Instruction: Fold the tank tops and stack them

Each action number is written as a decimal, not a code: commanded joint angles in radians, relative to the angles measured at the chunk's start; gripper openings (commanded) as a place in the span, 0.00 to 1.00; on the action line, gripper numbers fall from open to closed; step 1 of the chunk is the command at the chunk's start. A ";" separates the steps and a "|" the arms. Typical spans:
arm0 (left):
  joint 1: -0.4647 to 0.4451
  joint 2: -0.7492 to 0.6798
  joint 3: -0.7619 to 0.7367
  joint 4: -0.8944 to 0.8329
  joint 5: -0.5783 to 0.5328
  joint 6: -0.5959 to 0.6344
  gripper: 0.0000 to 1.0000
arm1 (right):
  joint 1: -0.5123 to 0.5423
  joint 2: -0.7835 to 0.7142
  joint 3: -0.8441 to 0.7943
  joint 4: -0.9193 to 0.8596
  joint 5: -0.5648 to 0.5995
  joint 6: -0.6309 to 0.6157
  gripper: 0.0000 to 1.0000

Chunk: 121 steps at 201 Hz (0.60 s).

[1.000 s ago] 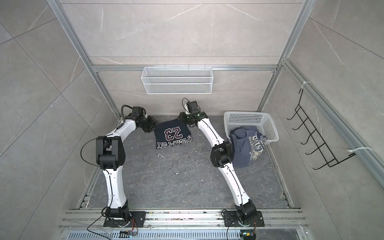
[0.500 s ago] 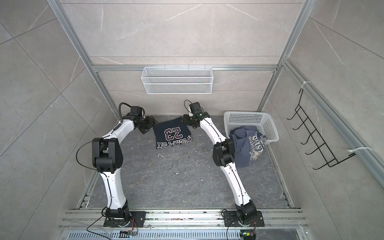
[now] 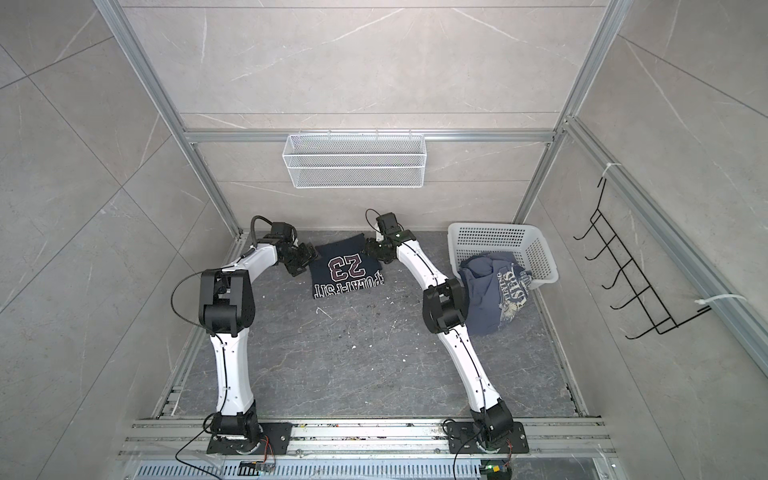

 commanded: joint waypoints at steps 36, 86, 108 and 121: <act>-0.057 -0.090 -0.158 0.087 0.058 0.004 0.60 | 0.064 -0.158 -0.378 0.057 -0.013 -0.038 0.55; -0.154 -0.419 -0.588 0.199 -0.034 -0.032 0.56 | 0.098 -0.567 -1.076 0.362 0.003 0.028 0.54; -0.242 -0.576 -0.789 0.231 -0.082 -0.083 0.57 | 0.113 -0.730 -1.325 0.444 0.006 0.048 0.58; -0.279 -0.674 -0.884 0.233 -0.121 -0.124 0.58 | 0.115 -0.823 -1.442 0.473 0.006 0.055 0.62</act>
